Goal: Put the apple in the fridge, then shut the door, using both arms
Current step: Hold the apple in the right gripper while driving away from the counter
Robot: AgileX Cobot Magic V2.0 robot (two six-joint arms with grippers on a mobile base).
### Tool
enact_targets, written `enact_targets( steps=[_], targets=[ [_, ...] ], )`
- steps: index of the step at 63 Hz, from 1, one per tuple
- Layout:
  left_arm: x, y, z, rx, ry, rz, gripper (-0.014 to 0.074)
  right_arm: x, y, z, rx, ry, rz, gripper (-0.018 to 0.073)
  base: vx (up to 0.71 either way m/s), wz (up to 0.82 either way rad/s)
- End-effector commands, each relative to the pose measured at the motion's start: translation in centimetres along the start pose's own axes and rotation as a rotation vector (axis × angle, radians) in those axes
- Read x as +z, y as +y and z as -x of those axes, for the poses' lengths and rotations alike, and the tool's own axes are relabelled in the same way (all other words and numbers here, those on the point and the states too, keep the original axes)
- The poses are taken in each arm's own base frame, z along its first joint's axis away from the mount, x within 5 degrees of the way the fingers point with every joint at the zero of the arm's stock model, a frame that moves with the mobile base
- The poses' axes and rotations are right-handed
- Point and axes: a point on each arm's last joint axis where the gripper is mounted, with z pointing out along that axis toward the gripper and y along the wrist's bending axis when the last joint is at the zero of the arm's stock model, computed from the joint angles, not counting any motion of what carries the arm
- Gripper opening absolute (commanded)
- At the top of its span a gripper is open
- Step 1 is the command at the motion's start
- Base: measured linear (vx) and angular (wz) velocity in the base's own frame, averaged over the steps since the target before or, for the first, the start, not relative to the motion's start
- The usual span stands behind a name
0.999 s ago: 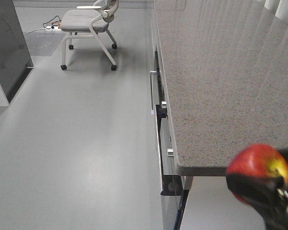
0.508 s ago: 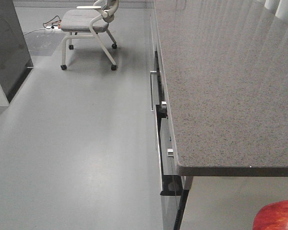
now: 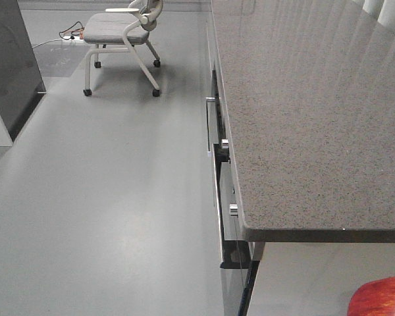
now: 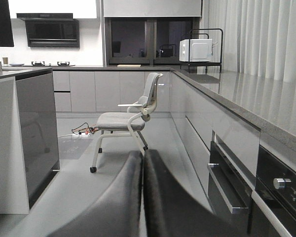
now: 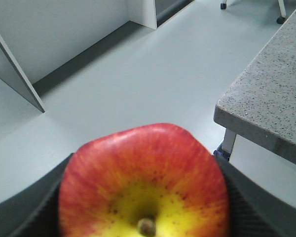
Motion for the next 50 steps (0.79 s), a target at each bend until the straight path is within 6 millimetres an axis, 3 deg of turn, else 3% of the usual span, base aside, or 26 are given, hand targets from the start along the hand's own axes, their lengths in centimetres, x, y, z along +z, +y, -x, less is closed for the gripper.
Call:
enact_targets(
  steps=[1, 50],
  targets=[
    [-0.11, 0.04, 0.00, -0.017, -0.063, 0.001, -0.0006, -0.38, 0.03, 1.28, 0.001, -0.087, -0.005, 0.0401, 0.00, 0.00],
    [-0.11, 0.04, 0.00, -0.017, -0.063, 0.001, -0.0006, -0.38, 0.12, 1.30, 0.011, -0.090, 0.005, 0.0401, 0.00, 0.10]
  ],
)
